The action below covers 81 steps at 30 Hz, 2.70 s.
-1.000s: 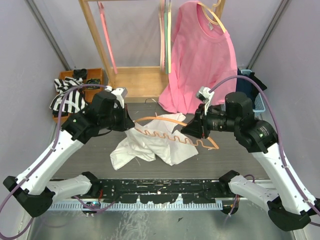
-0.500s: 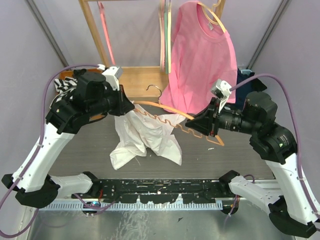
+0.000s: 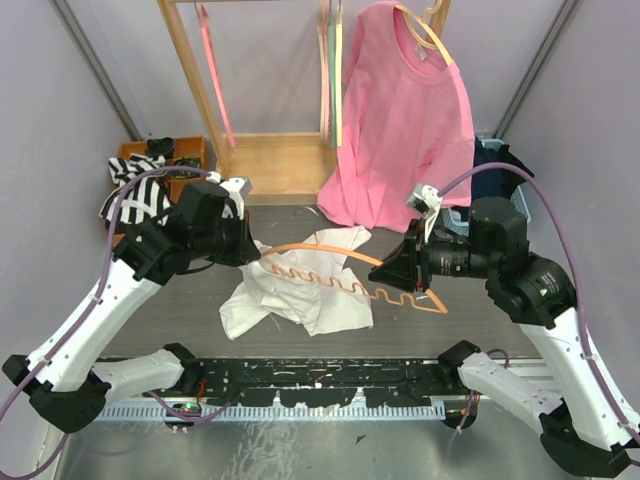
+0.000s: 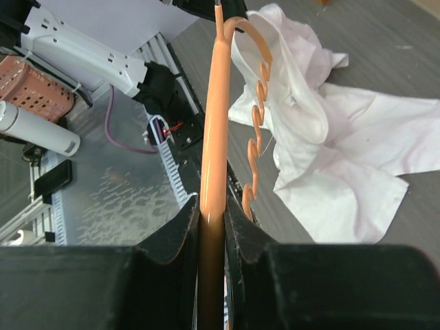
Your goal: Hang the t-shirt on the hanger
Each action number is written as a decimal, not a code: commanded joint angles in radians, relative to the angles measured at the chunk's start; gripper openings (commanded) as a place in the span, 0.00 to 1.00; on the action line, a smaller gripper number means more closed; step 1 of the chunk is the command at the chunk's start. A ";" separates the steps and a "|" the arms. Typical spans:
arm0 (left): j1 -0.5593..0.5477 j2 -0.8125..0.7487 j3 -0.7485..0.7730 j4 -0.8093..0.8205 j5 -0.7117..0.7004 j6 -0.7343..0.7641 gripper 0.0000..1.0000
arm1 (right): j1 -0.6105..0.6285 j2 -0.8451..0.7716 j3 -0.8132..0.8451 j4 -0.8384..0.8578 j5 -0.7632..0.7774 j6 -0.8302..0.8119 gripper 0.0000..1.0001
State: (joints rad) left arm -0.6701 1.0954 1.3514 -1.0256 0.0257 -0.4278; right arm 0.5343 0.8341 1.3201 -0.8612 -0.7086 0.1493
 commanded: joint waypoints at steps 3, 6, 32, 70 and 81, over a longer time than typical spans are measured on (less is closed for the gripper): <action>0.000 -0.059 -0.096 0.019 -0.003 -0.037 0.00 | 0.001 -0.048 -0.110 0.128 -0.090 0.081 0.01; 0.000 -0.081 -0.134 0.024 0.001 -0.047 0.00 | 0.001 -0.054 -0.162 0.183 -0.101 0.100 0.01; 0.001 -0.006 0.028 -0.007 0.066 0.029 0.00 | 0.001 0.047 -0.211 0.433 -0.120 0.075 0.01; -0.038 0.052 -0.057 0.049 0.069 -0.024 0.00 | 0.001 -0.211 -0.551 0.595 -0.035 0.319 0.01; -0.043 0.054 -0.014 0.016 0.038 -0.004 0.00 | 0.001 -0.238 -0.611 0.842 -0.075 0.347 0.01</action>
State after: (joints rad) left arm -0.7078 1.1557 1.3003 -1.0069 0.0784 -0.4461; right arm 0.5327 0.6315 0.7208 -0.2420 -0.7513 0.4786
